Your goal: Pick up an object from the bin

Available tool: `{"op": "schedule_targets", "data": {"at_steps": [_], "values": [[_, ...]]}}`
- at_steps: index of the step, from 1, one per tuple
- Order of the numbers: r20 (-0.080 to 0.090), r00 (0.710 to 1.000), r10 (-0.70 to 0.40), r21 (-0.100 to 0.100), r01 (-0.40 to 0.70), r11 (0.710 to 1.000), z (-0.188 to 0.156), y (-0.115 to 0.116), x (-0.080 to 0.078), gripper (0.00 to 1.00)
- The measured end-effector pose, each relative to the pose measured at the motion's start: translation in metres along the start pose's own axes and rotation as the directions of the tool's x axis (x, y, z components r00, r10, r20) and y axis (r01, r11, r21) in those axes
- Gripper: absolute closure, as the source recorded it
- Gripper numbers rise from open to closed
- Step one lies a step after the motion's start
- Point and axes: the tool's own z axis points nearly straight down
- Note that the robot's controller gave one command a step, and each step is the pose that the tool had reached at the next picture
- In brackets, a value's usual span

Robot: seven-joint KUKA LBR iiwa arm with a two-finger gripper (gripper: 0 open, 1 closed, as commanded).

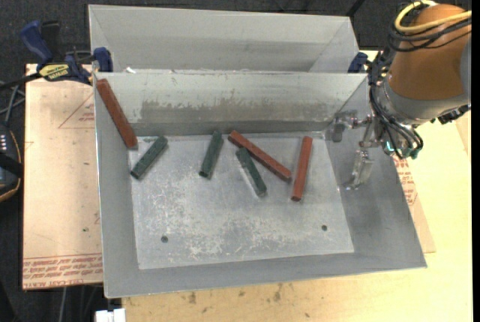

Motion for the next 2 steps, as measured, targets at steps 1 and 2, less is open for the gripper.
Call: {"op": "schedule_targets", "data": {"at_steps": [1,2], "values": [[0.007,1.000,-0.002,0.001,0.002,1.000,-0.004,0.000,-0.002,0.00],[0.020,0.999,-0.034,0.005,0.034,0.999,0.039,0.033,-0.044,0.00]]}}
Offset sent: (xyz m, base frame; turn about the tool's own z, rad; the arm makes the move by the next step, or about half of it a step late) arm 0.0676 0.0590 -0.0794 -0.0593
